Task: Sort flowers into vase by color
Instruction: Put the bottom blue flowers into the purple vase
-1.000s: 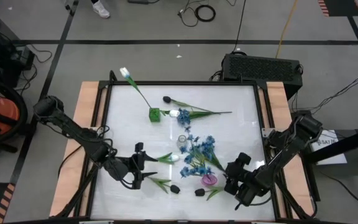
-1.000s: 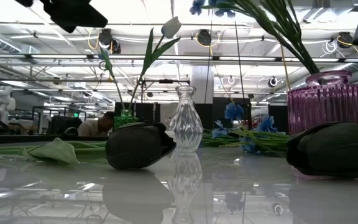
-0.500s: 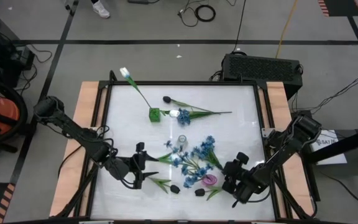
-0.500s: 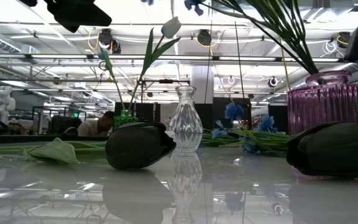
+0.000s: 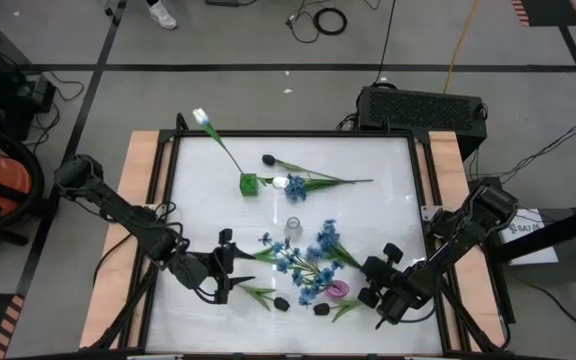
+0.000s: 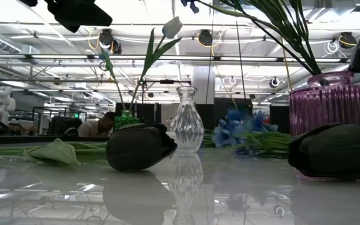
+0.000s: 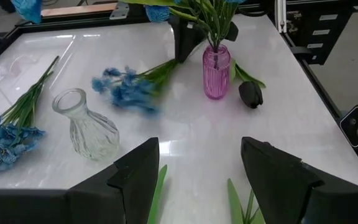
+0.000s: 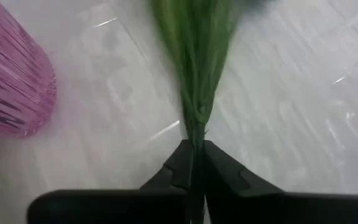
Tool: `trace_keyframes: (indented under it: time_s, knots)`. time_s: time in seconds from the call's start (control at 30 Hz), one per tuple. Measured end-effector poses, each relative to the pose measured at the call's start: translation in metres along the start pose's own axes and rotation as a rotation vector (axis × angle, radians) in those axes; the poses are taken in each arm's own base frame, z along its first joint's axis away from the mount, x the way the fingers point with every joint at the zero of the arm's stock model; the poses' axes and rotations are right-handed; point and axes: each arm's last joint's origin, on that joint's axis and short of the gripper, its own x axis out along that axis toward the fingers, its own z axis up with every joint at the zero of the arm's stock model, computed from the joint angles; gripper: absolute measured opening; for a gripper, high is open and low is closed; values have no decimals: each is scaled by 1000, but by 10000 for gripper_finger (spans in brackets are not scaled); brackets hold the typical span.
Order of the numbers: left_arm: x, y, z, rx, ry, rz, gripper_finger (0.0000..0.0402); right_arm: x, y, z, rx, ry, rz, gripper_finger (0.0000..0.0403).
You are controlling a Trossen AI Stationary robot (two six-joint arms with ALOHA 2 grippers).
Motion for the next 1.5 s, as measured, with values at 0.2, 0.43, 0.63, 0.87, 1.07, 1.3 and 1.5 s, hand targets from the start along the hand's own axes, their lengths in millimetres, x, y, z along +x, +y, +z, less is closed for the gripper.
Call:
trace_keyframes:
  time_s: [0.2,0.43,0.63,0.87,1.07,1.3,1.5]
  knots:
    - [0,0,0,0,1,0,235,-19,-12,13,29,-3,15,17]
    - [0,-1,0,-5,-3,-4,235,-59,-39,39,160,-210,23,5]
    - [-12,-5,5,-9,-29,-76,235,-97,-59,59,271,-598,148,8]
    - [-24,-10,18,-4,-139,-129,235,-134,-72,81,331,-926,157,8]
    - [-29,-11,36,36,-315,-140,235,-168,-70,113,275,-936,96,8]
    - [-34,-8,54,34,-487,-71,235,-214,-66,168,35,-1052,394,8]
    - [-33,2,63,-20,-556,-36,235,-219,-68,196,-109,-1297,512,8]
